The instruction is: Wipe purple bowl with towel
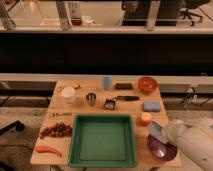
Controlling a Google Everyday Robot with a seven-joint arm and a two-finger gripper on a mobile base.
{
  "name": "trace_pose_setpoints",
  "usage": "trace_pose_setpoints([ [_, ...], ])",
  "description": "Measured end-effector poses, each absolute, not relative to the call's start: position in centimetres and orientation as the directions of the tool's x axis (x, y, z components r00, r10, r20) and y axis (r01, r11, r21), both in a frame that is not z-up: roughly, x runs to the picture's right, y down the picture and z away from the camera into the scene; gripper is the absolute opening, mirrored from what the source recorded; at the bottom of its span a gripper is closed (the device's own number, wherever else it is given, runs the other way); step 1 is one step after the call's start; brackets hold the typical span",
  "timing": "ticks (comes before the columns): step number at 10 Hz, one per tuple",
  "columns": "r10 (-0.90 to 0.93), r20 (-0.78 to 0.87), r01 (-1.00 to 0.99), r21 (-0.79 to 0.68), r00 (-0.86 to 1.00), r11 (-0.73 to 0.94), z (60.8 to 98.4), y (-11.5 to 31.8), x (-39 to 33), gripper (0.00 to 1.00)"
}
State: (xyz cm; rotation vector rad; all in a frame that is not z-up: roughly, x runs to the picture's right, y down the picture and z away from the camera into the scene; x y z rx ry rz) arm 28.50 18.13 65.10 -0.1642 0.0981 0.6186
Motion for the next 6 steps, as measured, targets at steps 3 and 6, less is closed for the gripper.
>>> trace_pose_setpoints([
  [3, 0.593, -0.163, -0.614, -0.169, 0.789, 0.771, 65.16, 18.19, 28.47, 0.04],
  [6, 0.581, -0.194, -0.612, -0.205, 0.790, 0.764, 64.36, 18.45, 28.44, 0.04],
])
